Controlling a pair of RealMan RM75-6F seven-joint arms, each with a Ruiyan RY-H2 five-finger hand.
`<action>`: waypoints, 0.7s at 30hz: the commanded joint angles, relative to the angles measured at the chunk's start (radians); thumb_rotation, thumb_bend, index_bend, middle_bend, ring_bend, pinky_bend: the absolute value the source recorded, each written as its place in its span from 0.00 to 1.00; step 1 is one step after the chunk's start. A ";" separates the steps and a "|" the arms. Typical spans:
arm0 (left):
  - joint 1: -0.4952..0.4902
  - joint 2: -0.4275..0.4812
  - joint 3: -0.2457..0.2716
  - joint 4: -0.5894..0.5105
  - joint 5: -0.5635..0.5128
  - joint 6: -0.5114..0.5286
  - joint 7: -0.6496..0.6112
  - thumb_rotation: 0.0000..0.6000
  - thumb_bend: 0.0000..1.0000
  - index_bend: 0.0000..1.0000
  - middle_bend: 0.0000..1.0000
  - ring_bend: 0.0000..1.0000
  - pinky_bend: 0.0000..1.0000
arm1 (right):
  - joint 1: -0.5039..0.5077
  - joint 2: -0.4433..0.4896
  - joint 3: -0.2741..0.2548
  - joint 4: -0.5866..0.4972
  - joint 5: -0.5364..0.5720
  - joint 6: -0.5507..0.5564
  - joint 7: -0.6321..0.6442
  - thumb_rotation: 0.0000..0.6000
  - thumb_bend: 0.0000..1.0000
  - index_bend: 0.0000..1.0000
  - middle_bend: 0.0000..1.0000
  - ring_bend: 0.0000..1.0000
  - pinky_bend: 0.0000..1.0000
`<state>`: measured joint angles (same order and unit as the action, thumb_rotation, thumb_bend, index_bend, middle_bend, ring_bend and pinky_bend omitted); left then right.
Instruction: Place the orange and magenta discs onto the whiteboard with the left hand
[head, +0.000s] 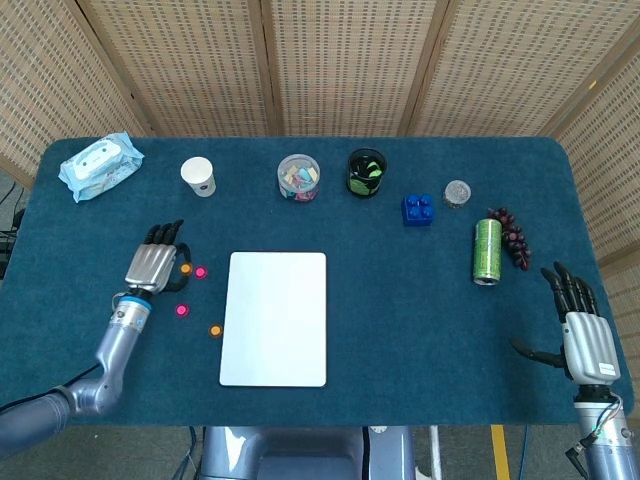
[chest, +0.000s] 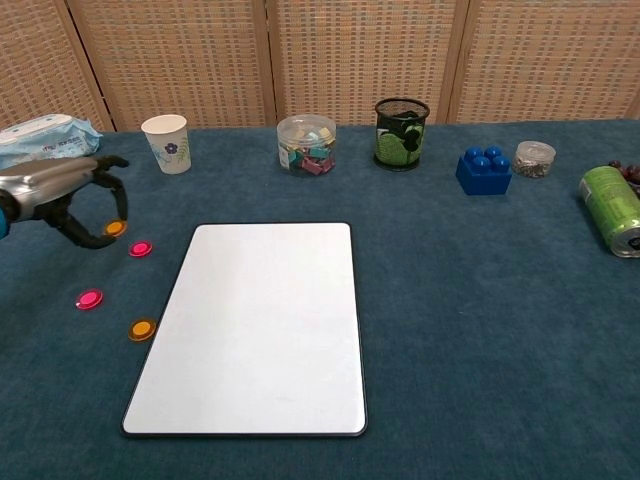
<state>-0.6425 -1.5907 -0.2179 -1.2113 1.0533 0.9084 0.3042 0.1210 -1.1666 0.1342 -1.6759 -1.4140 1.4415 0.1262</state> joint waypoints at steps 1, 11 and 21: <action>-0.053 -0.001 -0.024 -0.080 -0.044 -0.016 0.080 1.00 0.34 0.56 0.00 0.00 0.00 | 0.000 0.001 0.000 0.000 0.001 -0.001 0.002 1.00 0.13 0.00 0.00 0.00 0.00; -0.172 -0.178 -0.027 0.033 -0.128 -0.039 0.211 1.00 0.34 0.56 0.00 0.00 0.00 | 0.003 0.006 0.000 0.000 0.007 -0.014 0.020 1.00 0.13 0.00 0.00 0.00 0.00; -0.198 -0.216 -0.041 0.095 -0.169 -0.023 0.237 1.00 0.35 0.56 0.00 0.00 0.00 | 0.006 0.011 0.000 -0.002 0.013 -0.026 0.033 1.00 0.13 0.00 0.00 0.00 0.00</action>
<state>-0.8405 -1.8067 -0.2594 -1.1172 0.8854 0.8845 0.5409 0.1267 -1.1560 0.1343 -1.6775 -1.4009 1.4153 0.1592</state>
